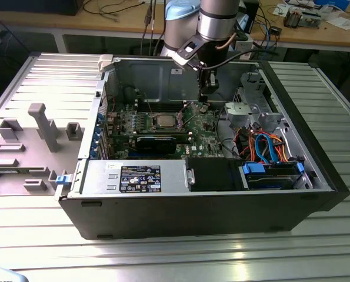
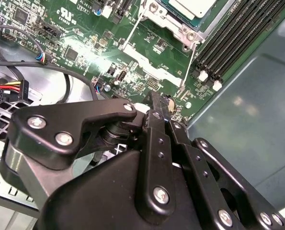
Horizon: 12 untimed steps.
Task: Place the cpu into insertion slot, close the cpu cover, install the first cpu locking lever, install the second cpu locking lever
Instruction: 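Close the cpu cover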
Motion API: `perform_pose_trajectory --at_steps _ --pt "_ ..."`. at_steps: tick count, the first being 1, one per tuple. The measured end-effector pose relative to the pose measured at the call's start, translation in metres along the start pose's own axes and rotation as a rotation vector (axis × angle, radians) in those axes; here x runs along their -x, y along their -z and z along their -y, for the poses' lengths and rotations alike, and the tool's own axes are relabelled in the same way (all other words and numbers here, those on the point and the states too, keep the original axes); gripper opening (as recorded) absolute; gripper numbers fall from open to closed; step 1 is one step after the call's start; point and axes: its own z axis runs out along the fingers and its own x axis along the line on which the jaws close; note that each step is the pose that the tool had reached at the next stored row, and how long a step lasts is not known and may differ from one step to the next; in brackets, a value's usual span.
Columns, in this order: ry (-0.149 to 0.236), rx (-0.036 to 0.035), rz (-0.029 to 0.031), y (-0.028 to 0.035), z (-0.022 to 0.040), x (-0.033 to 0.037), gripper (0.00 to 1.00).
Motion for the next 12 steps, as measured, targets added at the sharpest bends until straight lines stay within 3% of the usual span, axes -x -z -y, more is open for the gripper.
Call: perform_pose_trajectory --at_steps 12 --pt "0.0 -0.0001 0.0 -0.0129 -0.001 -0.0001 0.11"
